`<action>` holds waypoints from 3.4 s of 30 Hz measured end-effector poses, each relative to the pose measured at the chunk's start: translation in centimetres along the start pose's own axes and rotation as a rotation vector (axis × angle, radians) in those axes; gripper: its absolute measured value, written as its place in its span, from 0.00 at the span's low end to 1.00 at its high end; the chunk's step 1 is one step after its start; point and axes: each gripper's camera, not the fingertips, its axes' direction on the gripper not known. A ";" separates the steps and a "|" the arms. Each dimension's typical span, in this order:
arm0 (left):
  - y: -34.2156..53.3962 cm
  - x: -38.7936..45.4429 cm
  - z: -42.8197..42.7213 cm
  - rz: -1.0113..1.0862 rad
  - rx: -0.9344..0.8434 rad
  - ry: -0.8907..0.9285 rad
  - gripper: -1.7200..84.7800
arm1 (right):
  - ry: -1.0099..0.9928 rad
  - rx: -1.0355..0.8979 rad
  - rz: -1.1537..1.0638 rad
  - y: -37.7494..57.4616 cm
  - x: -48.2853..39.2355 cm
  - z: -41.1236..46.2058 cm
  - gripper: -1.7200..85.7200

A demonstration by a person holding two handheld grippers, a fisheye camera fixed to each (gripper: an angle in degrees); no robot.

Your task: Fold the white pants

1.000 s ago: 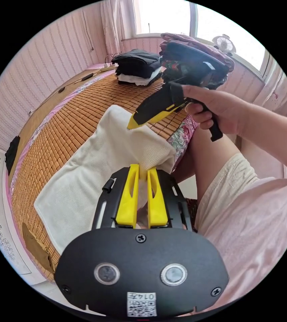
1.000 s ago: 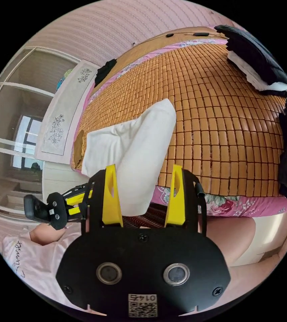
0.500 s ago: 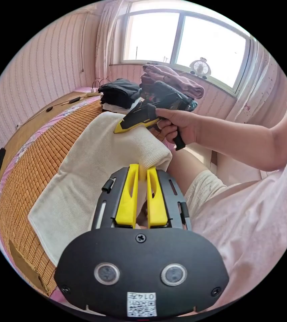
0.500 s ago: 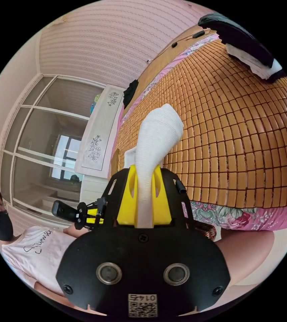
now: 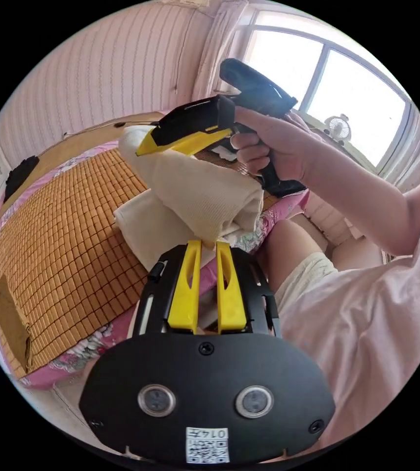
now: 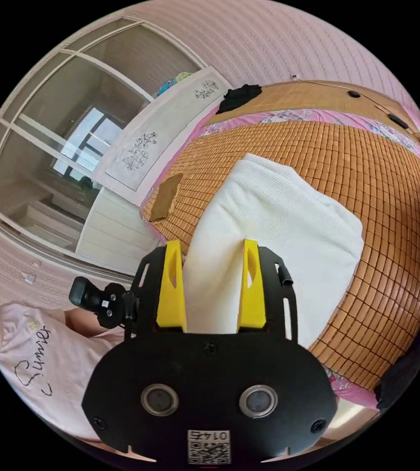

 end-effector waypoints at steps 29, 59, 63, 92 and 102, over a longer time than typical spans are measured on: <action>-10.8 -15.6 1.1 -0.358 -0.019 0.036 0.19 | 0.431 0.072 0.118 6.0 2.4 -2.1 0.09; -13.0 -28.5 2.3 -0.506 -0.058 0.459 0.17 | 0.224 -0.060 0.155 5.7 0.6 0.0 0.18; -9.1 -29.9 1.5 -0.667 0.012 0.586 0.16 | 0.375 -0.159 -0.080 2.7 -7.3 0.6 0.17; -44.9 -8.8 -0.3 -0.176 0.349 0.849 0.16 | 0.722 0.039 -0.188 -11.7 -8.3 -37.3 0.18; -54.8 2.5 18.7 -0.270 -0.016 0.639 0.18 | 0.916 -0.373 0.413 -12.1 15.4 -31.2 0.03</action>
